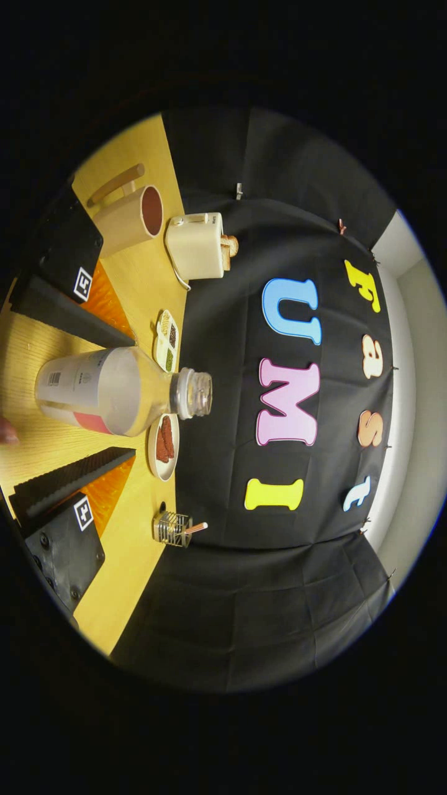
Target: Take the bottle from table, then pour the juice into the cup, finally place the bottle on the coaster
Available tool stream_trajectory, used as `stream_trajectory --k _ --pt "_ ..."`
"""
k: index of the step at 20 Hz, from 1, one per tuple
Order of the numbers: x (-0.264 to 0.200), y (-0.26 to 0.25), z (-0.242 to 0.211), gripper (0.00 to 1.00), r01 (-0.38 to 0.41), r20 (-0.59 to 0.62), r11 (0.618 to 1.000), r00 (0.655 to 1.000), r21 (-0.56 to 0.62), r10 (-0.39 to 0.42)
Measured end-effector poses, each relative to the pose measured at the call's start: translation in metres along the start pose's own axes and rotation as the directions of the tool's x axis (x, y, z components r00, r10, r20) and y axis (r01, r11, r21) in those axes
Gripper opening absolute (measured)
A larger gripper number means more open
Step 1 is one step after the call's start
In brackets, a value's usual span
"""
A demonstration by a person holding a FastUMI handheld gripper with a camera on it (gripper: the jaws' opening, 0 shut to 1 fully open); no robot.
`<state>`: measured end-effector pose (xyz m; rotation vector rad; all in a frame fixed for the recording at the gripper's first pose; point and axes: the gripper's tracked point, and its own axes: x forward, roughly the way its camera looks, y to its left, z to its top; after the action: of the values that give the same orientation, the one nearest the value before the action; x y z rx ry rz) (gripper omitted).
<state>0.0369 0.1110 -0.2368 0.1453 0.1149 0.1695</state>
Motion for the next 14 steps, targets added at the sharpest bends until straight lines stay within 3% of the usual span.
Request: stream_trajectory --k 3,5,8,12,14 --pt "0.002 0.003 -0.009 0.94 0.01 -0.029 1.0 1.0 0.012 -0.009" --pt "0.009 0.004 -0.007 0.78 0.01 -0.047 1.0 0.999 0.02 -0.009" --pt "0.009 -0.002 -0.005 0.76 0.036 -0.106 0.999 0.994 0.017 -0.034" --pt "0.012 -0.01 0.031 0.73 0.08 -0.094 0.99 0.991 -0.112 -0.091" --pt "0.014 -0.004 0.047 0.73 0.061 -0.096 0.98 0.992 -0.188 -0.08"
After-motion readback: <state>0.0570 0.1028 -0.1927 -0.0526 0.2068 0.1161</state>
